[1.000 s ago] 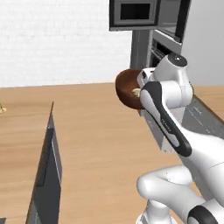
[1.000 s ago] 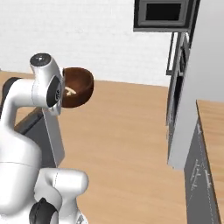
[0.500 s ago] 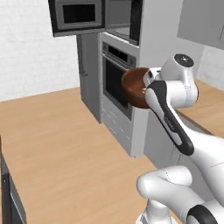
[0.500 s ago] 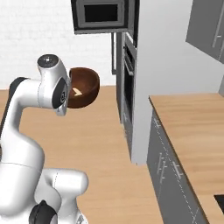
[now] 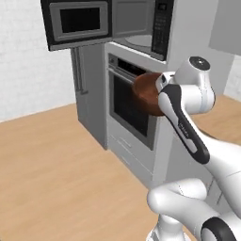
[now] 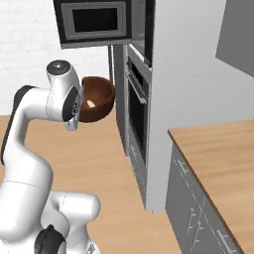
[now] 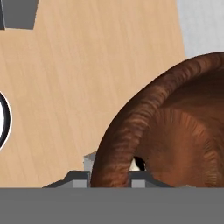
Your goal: Pick the mushroom from the sink and place it in the bowl. Then pick the bowl and place it in the microwave. Then close the microwave door and press the start button.
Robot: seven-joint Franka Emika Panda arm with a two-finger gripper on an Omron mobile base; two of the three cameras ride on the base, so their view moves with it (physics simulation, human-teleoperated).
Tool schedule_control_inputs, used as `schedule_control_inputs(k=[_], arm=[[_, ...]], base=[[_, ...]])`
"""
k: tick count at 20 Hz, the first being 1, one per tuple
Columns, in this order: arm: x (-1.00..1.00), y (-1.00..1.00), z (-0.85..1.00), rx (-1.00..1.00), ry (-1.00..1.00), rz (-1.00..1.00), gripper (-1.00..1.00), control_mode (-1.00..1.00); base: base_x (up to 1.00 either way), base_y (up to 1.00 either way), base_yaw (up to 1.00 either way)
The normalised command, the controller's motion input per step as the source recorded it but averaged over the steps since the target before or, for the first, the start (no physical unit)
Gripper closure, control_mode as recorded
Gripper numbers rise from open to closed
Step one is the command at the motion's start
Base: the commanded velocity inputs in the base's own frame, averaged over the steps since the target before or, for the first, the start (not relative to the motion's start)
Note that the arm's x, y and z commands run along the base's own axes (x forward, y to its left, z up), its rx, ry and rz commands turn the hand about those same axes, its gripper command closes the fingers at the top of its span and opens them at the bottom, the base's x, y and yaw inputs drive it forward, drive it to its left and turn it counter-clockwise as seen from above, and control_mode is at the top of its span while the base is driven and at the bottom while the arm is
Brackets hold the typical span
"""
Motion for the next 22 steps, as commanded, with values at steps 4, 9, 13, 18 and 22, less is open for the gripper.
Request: schedule_control_inputs(k=[4,9,13,18,22], arm=[[0.0,0.0,0.0,0.0,0.0,0.0,1.0,1.0],[0.0,0.0,0.0,0.0,0.0,0.0,1.0,1.0],[0.0,0.0,0.0,0.0,0.0,0.0,1.0,1.0],[0.0,0.0,0.0,0.0,0.0,0.0,1.0,1.0],[0.0,0.0,0.0,0.0,0.0,0.0,1.0,1.0]], base=[[1.0,0.99,-0.28],[1.0,0.96,-0.29],[1.0,0.87,-0.3],[0.46,0.25,-0.32],[0.57,0.66,-0.4]])
